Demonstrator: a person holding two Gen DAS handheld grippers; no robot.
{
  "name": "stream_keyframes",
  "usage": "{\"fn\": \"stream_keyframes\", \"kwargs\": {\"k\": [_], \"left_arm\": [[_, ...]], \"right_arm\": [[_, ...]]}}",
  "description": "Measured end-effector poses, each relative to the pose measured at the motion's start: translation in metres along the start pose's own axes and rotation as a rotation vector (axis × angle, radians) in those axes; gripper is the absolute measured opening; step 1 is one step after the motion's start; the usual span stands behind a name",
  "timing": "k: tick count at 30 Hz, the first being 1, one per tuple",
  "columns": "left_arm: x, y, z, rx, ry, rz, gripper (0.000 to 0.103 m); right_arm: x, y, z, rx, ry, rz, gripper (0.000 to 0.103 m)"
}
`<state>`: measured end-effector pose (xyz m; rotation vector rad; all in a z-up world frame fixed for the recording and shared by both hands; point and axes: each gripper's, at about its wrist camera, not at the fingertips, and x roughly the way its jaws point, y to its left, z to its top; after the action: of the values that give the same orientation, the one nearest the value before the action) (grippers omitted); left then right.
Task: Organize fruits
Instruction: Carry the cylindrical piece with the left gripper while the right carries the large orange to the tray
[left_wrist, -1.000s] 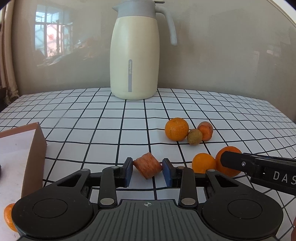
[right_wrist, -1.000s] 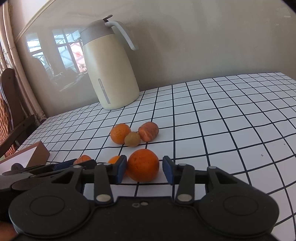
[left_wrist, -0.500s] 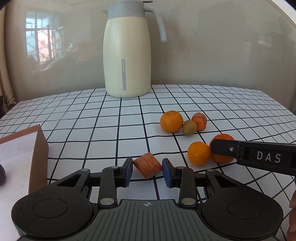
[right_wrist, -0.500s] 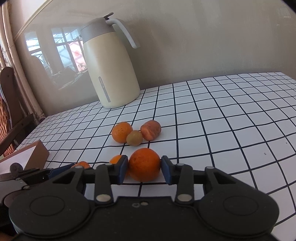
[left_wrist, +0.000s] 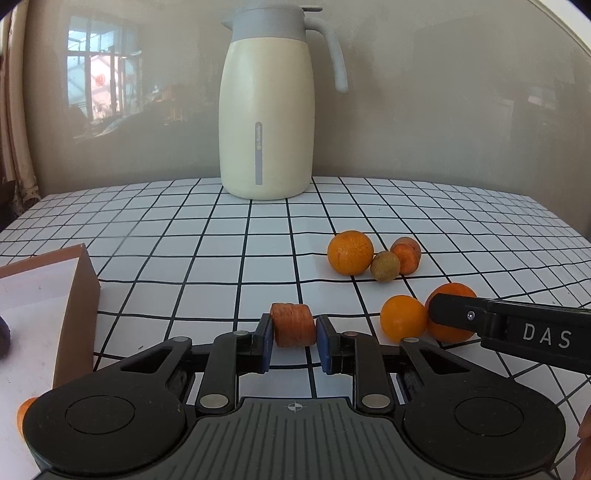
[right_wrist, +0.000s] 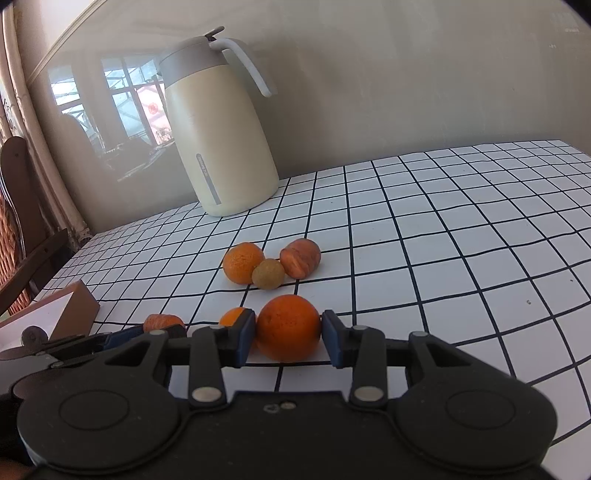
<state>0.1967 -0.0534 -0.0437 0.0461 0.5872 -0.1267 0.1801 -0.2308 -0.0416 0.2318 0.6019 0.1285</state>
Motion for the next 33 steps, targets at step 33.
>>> {"fn": "stream_keyframes", "kwargs": {"k": [33], "left_arm": [[-0.082, 0.009, -0.034, 0.045, -0.033, -0.106, 0.025]], "right_arm": [[-0.071, 0.018, -0.026, -0.087, 0.025, 0.104, 0.030]]}}
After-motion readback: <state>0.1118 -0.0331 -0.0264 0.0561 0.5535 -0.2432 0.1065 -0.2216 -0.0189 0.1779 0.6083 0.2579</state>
